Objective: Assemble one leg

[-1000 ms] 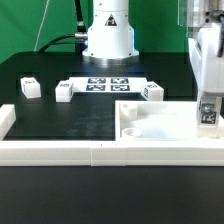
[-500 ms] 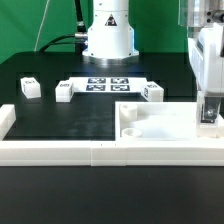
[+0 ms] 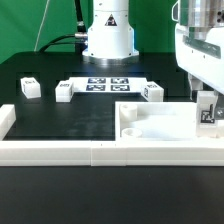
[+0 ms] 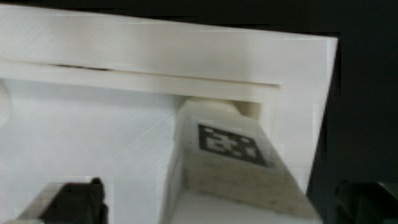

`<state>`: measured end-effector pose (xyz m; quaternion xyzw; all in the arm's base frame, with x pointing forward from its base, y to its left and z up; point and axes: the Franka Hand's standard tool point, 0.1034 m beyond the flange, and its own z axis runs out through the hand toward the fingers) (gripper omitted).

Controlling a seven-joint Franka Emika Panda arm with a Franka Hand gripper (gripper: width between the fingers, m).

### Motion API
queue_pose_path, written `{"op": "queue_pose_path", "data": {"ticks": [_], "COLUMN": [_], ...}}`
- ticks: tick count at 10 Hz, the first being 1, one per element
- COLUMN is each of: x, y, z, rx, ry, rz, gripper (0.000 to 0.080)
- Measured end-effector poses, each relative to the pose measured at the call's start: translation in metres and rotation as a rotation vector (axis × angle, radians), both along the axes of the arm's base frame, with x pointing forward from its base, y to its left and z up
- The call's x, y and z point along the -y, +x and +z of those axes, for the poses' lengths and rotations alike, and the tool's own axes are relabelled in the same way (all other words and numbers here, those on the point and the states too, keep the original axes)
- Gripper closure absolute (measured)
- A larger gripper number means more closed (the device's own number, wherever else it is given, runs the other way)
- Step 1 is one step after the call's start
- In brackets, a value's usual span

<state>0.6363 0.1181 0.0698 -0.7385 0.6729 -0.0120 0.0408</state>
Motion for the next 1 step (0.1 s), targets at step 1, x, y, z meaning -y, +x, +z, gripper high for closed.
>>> {"op": "queue_pose_path", "data": {"ticks": [1], "x": [0.0000], "y": [0.0000], "z": [0.0000], "rx": [0.000], "ry": [0.000], "rz": [0.000], "gripper": [0.0150]}}
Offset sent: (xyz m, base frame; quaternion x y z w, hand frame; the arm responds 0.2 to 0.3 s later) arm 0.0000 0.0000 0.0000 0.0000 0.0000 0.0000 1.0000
